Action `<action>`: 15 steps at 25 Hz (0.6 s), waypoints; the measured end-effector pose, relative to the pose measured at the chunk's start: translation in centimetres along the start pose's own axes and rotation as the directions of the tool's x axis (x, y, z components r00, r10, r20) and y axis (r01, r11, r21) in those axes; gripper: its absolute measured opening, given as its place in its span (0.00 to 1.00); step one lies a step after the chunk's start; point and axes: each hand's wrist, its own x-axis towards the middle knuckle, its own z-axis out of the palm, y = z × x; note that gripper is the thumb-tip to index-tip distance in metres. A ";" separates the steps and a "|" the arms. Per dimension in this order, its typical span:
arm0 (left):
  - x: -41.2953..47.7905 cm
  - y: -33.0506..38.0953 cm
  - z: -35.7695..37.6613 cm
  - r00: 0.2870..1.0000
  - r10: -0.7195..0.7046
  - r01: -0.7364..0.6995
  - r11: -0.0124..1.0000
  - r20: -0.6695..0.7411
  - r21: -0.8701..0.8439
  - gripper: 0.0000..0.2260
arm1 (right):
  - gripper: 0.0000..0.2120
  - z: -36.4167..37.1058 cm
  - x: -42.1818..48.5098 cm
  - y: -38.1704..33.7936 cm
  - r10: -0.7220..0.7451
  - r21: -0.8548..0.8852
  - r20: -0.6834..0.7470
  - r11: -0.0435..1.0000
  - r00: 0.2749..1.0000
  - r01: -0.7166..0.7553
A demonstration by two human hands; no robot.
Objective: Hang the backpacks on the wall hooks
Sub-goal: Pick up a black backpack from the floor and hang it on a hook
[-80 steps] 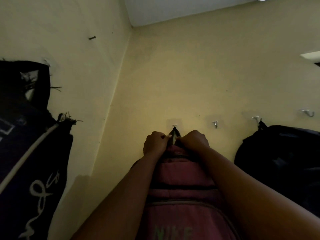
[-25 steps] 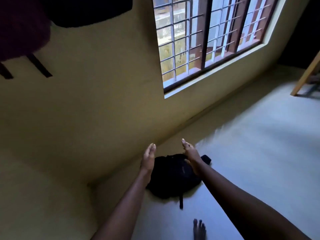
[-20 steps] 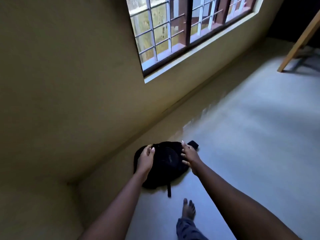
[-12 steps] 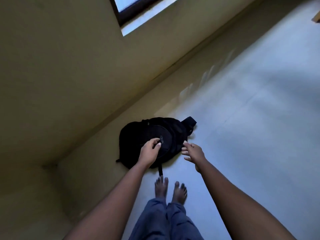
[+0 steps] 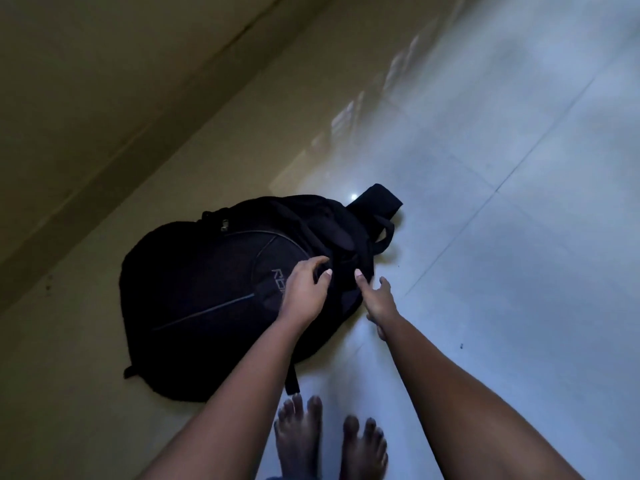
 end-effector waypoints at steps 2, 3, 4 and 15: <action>1.3 -1.2 1.0 1.000 0.011 -0.011 1.000 -0.010 0.005 0.16 | 0.34 0.7 3.2 1.1 -0.019 0.090 0.049 0.996 0.999 0.015; 1.4 -1.5 1.0 1.000 0.013 -0.013 1.000 -0.019 -0.008 0.16 | 0.27 0.7 3.7 1.4 -0.038 0.109 0.067 0.994 0.997 0.031; 1.1 -1.5 0.9 0.999 0.014 -0.015 0.999 -0.032 -0.028 0.16 | 0.21 0.6 3.2 1.2 -0.060 0.124 0.081 0.991 0.995 0.049; -18.7 12.2 -12.9 0.958 -0.181 0.056 0.878 -0.222 -0.476 0.24 | 0.14 -2.9 -27.6 -8.7 -0.478 0.140 0.425 0.874 0.769 0.466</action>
